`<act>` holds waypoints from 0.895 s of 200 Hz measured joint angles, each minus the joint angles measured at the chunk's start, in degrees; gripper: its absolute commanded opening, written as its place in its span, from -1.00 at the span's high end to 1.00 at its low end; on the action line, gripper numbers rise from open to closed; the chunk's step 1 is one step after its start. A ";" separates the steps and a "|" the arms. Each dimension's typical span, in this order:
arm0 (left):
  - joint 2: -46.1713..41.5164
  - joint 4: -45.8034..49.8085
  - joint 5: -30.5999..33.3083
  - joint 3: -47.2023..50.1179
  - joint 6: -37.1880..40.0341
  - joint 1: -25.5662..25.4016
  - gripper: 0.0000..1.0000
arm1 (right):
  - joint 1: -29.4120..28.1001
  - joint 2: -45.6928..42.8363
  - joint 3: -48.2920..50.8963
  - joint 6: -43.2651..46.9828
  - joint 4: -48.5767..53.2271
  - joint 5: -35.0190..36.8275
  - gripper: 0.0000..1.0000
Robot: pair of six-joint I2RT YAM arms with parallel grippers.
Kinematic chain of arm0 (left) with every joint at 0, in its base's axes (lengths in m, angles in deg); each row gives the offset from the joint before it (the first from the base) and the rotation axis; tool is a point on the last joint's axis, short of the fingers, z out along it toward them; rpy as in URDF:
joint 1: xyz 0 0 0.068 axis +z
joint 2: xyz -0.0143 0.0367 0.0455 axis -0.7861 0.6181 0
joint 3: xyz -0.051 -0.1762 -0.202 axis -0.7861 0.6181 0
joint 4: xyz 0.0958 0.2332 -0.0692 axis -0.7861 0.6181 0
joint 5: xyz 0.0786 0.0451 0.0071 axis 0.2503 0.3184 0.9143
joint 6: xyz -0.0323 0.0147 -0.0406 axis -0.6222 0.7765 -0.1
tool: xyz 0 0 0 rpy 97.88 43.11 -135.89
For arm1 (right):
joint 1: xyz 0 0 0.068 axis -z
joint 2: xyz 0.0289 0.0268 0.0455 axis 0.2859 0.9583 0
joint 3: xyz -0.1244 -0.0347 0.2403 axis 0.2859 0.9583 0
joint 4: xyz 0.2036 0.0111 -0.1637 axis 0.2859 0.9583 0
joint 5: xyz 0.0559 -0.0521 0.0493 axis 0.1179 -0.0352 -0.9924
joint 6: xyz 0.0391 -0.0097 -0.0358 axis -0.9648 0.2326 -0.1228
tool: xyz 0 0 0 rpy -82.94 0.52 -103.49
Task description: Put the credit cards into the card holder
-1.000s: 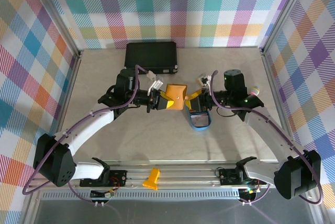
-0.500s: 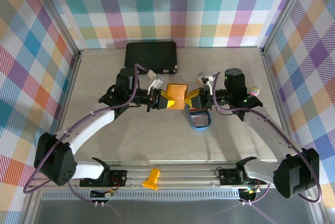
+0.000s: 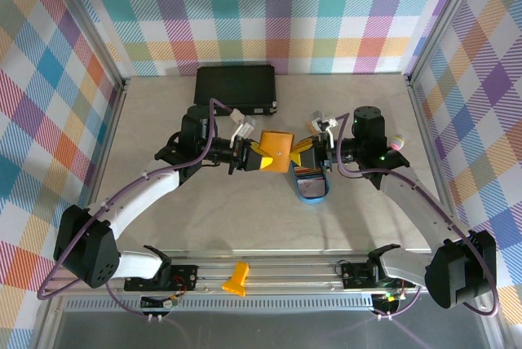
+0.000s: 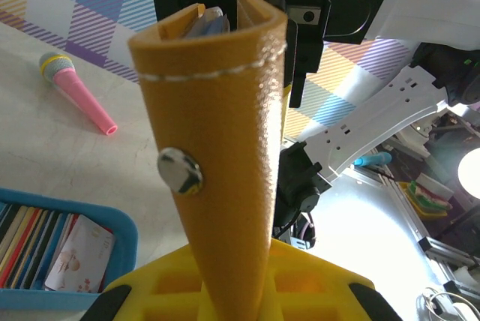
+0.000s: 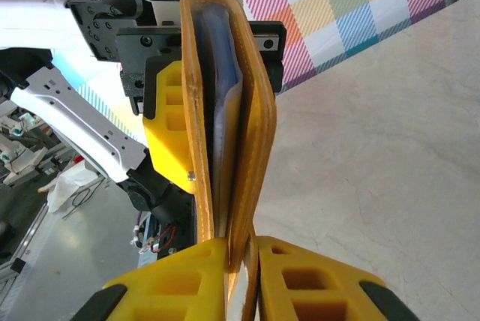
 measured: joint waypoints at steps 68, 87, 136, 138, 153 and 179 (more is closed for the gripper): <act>0.63 -1.62 -1.25 0.17 -1.51 0.00 1.00 | -0.39 0.00 0.07 -0.61 -1.11 -1.68 0.64; 0.74 -2.47 -1.53 0.48 -1.97 0.00 1.00 | -0.50 0.02 0.11 -0.61 -1.22 -2.14 0.63; 1.42 -2.64 -1.97 0.63 -2.54 0.00 1.00 | -0.74 0.07 0.17 -0.31 -0.66 -3.06 0.53; 1.49 -2.64 -1.99 0.63 -2.56 0.00 1.00 | -0.76 0.09 0.17 -0.31 -0.59 -3.13 0.53; 1.70 -2.67 -2.23 0.63 -2.60 0.00 1.00 | -1.03 0.39 0.17 -0.35 -0.50 -3.41 0.51; 1.92 -2.71 -2.60 1.03 -2.80 0.09 1.00 | -1.90 1.09 0.17 -0.57 -0.61 -3.39 0.51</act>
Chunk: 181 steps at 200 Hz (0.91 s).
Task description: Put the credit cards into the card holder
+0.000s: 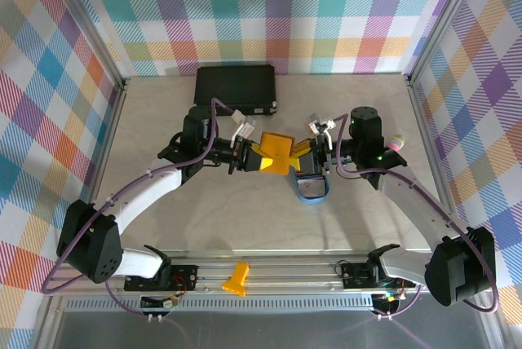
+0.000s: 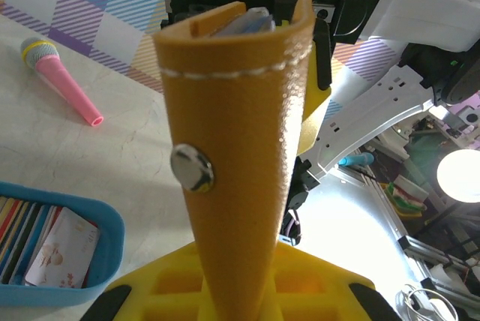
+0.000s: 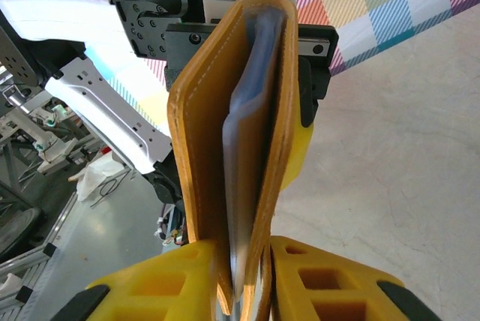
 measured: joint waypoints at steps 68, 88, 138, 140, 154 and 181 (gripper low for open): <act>0.39 -3.43 -0.48 0.74 -2.23 0.07 1.00 | -0.44 0.85 0.90 -3.63 -5.09 0.70 0.74; 0.61 -4.48 -0.83 0.85 -2.93 0.31 0.47 | -0.39 0.85 1.03 -4.63 -6.05 1.16 1.00; -0.98 -5.73 5.42 2.38 -3.96 1.51 -0.66 | -1.95 0.11 1.03 -4.13 -1.40 10.84 1.00; -1.40 -5.49 6.27 2.47 -3.78 1.70 -0.66 | -2.01 0.02 0.92 -4.11 -0.57 11.93 1.00; -4.37 -2.49 13.27 2.49 -3.34 2.89 -0.66 | -3.58 -0.24 -0.52 -4.35 4.94 20.70 1.00; -13.20 4.24 31.41 2.19 -4.70 3.69 -0.62 | -10.14 -0.24 -5.84 -7.93 16.37 41.31 1.00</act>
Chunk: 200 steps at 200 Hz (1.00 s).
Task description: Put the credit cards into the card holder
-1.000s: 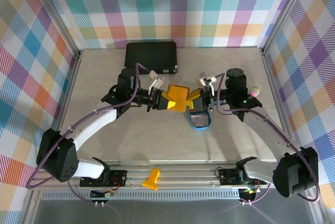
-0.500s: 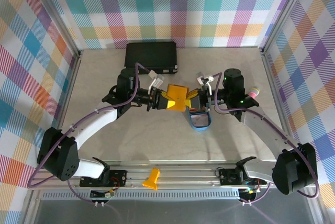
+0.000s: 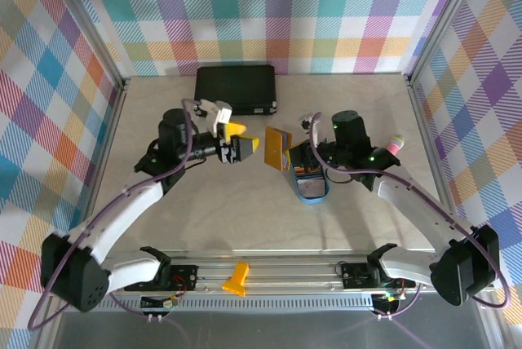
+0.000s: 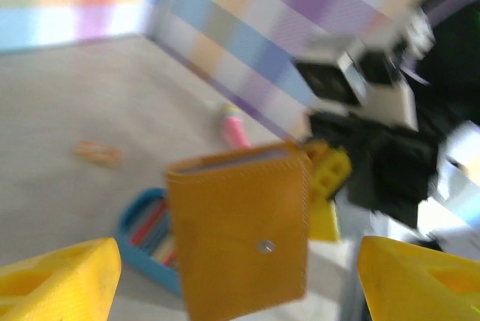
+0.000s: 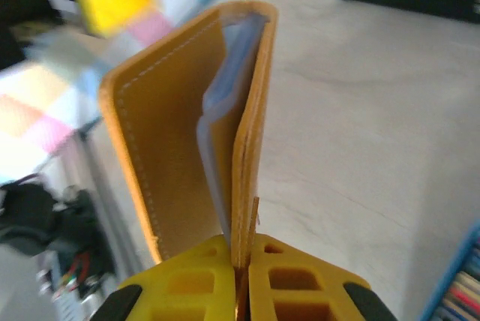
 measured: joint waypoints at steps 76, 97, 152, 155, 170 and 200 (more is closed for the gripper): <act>-13.40 5.55 21.11 12.44 -13.60 0.00 -0.53 | -14.40 13.53 -12.09 -17.09 22.93 32.33 1.00; -10.14 5.66 18.18 14.12 -16.39 -0.42 -0.55 | -14.40 14.36 -12.11 -18.29 23.74 31.61 1.00; -1.42 0.46 12.41 16.13 -20.87 -8.15 -0.74 | -14.40 14.38 -14.10 -19.21 23.69 28.57 1.00; -1.18 -0.15 12.22 16.39 -20.98 -8.46 -0.75 | -14.40 14.38 -14.16 -19.23 23.67 28.48 1.00; -0.35 -3.56 11.63 17.44 -22.34 -9.81 -0.75 | -14.40 14.49 -14.25 -19.37 23.69 27.69 1.00; 1.51 -8.26 11.04 17.86 -23.63 -10.75 -0.71 | -14.40 14.95 -14.25 -20.15 23.67 25.44 1.00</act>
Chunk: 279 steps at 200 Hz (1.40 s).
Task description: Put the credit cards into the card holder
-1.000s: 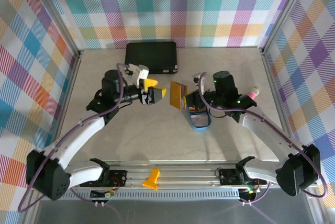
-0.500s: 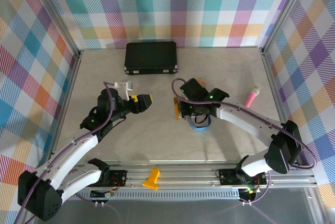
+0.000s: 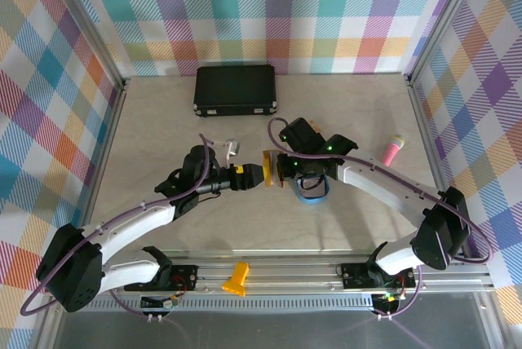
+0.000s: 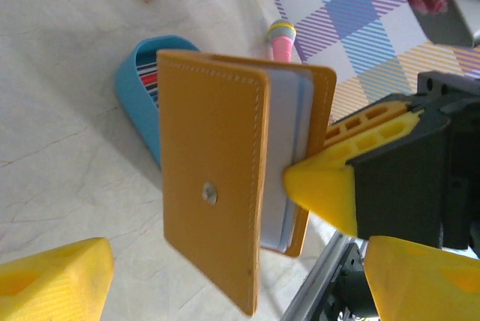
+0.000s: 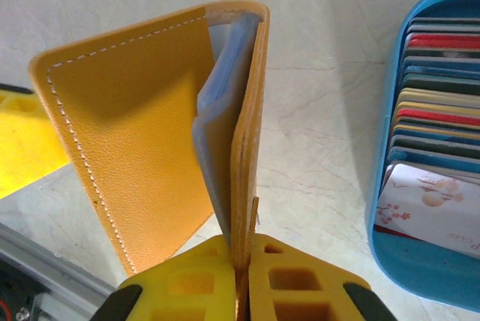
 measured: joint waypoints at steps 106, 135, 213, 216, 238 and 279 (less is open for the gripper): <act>1.33 6.95 7.32 0.04 -1.07 -0.15 -0.50 | -2.82 11.17 -1.01 -5.40 2.62 -1.53 0.86; 1.40 8.55 9.38 2.05 -1.77 -0.15 -0.43 | -3.17 13.29 -1.36 -6.58 2.62 -1.55 0.81; 6.62 8.35 9.90 4.66 -2.10 -0.15 -0.24 | -3.15 15.63 -2.10 -7.80 2.56 -2.49 0.64; 6.86 8.26 9.86 4.70 -2.10 -0.15 -0.24 | -3.15 15.69 -2.10 -7.78 2.56 -2.51 0.64; 8.17 6.69 9.66 5.62 -2.14 -0.15 -0.24 | -3.15 15.87 -2.10 -7.80 2.56 -3.13 0.63; 9.62 4.17 8.79 6.10 -2.19 -0.15 -0.22 | -2.40 15.87 -2.01 -7.80 1.86 -4.66 0.56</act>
